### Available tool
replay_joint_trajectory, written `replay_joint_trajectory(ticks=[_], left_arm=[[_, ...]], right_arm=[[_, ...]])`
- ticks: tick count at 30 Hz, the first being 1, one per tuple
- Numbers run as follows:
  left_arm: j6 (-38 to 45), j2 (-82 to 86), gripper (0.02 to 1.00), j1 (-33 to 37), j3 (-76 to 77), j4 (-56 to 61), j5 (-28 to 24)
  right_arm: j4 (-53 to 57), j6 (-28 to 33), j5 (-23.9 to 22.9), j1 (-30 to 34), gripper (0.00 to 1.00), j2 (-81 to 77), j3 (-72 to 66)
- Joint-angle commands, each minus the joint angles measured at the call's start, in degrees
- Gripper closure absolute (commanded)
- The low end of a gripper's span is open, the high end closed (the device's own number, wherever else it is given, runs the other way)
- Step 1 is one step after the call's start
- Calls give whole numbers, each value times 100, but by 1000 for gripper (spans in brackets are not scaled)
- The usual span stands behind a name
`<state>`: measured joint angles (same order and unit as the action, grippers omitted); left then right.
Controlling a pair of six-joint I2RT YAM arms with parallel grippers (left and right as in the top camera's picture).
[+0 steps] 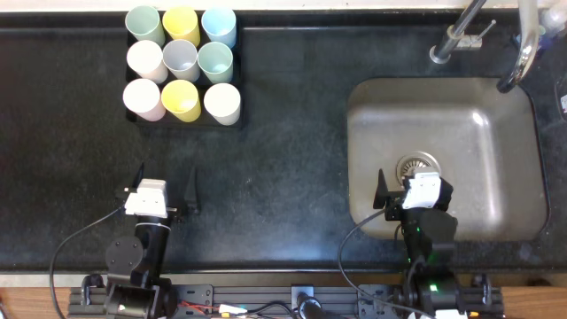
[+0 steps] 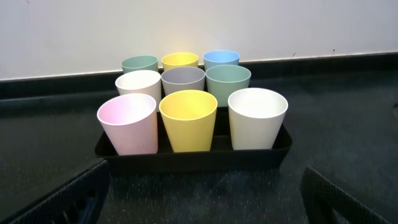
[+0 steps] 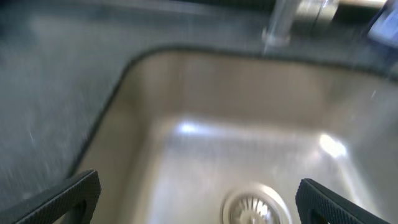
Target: Store Cups
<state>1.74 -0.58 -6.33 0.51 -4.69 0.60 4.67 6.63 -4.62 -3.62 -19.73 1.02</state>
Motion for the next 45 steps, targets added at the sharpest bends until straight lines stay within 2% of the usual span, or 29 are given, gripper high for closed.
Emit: replay_joint_trajectory(ticks=[1,11,45], left_arm=[[85,42,20,31,-7,-15,-55],[85,42,20,31,-7,-15,-55],[85,42,20,31,-7,-15,-55]], right_arm=[[-37,24,52,157,5,831,-74],[-31,24,57,267,5,1956,-74],[-39,24,72,267,3,1952,-74]])
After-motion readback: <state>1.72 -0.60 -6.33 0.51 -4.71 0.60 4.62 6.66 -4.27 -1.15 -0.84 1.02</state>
